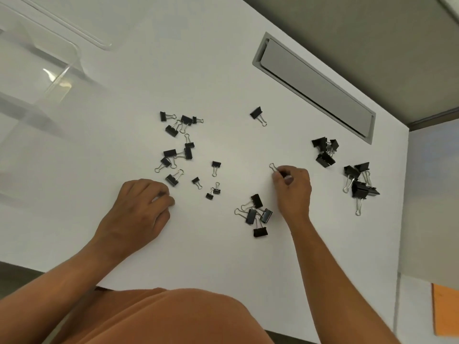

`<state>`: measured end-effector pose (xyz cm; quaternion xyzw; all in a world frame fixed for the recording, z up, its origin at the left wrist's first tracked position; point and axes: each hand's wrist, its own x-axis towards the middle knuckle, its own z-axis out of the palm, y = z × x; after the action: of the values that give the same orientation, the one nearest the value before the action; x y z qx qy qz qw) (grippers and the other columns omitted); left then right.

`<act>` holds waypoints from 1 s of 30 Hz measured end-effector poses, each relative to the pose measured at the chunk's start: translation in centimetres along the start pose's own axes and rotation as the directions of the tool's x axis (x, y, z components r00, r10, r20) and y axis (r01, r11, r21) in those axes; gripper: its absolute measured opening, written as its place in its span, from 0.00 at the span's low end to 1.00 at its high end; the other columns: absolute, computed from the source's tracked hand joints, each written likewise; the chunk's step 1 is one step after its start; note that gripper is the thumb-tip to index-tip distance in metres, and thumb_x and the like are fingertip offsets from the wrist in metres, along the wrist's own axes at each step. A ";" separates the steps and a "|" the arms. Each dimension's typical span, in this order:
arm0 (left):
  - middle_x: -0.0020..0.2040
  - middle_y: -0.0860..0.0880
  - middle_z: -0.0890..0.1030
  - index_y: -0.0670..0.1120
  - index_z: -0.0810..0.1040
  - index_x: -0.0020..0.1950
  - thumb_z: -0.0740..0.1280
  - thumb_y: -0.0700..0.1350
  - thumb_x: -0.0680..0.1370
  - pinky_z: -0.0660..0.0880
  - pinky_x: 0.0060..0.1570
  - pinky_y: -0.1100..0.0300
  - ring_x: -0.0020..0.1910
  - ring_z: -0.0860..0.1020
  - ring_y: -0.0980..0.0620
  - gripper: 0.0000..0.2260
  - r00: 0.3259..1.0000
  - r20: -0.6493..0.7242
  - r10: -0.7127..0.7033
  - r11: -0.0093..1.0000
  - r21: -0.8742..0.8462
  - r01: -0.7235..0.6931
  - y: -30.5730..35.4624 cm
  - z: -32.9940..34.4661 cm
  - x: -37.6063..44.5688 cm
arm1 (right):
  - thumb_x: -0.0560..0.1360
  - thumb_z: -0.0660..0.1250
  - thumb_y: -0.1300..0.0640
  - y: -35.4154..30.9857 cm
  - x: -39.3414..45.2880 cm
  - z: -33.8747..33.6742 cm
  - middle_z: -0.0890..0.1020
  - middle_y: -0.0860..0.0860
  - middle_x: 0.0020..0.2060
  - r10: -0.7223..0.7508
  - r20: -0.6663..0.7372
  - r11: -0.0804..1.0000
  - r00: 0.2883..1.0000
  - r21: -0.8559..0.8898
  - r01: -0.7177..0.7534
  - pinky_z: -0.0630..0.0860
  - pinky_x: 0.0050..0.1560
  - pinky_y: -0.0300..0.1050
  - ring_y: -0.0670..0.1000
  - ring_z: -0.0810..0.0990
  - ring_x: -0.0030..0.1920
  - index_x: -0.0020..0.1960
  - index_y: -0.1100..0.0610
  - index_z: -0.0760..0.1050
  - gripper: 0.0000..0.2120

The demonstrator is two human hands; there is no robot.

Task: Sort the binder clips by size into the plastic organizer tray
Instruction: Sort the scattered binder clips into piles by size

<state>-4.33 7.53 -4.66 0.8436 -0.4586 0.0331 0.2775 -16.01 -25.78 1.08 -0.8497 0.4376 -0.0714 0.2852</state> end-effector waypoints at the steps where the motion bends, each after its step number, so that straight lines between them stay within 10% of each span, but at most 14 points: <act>1: 0.49 0.45 0.82 0.43 0.84 0.48 0.63 0.39 0.78 0.70 0.52 0.47 0.48 0.80 0.40 0.09 1.000 -0.002 0.001 1.000 -0.001 -0.001 0.0 0.0 0.0 | 0.81 0.70 0.56 0.4 -1.6 0.2 0.77 0.50 0.56 0.026 0.003 0.999 1.000 0.035 -0.026 0.69 0.48 0.22 0.45 0.78 0.50 0.56 0.53 0.82 0.06; 11: 0.49 0.45 0.83 0.43 0.85 0.48 0.63 0.40 0.79 0.69 0.53 0.44 0.49 0.80 0.38 0.10 1.000 -0.002 0.021 1.000 0.018 -0.021 -0.1 0.3 0.0 | 0.85 0.63 0.52 1.1 -3.6 0.3 0.83 0.48 0.49 -0.018 -0.043 0.999 0.999 0.041 0.020 0.79 0.55 0.49 0.48 0.81 0.49 0.55 0.52 0.82 0.09; 20: 0.48 0.46 0.82 0.44 0.84 0.47 0.64 0.40 0.78 0.69 0.51 0.45 0.48 0.80 0.39 0.08 0.999 -0.001 0.048 0.999 0.024 -0.048 0.1 0.0 0.2 | 0.81 0.60 0.62 -6.6 9.9 4.1 0.56 0.61 0.82 -0.453 0.326 0.776 0.830 -0.314 0.547 0.60 0.76 0.53 0.65 0.61 0.76 0.83 0.55 0.60 0.31; 30: 0.49 0.46 0.80 0.43 0.82 0.47 0.64 0.39 0.77 0.70 0.51 0.47 0.48 0.78 0.40 0.07 0.999 -0.020 0.030 1.000 0.007 -0.030 -0.2 0.3 -0.1 | 0.82 0.62 0.66 -1.8 5.1 1.9 0.79 0.52 0.66 -0.391 0.196 0.891 0.899 -0.162 0.423 0.71 0.69 0.44 0.54 0.74 0.67 0.65 0.58 0.81 0.15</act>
<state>-4.30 7.51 -5.01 0.8372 -0.4683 0.0473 0.2785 -10.96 -28.14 -0.11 -0.9499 0.2301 -0.0176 0.2106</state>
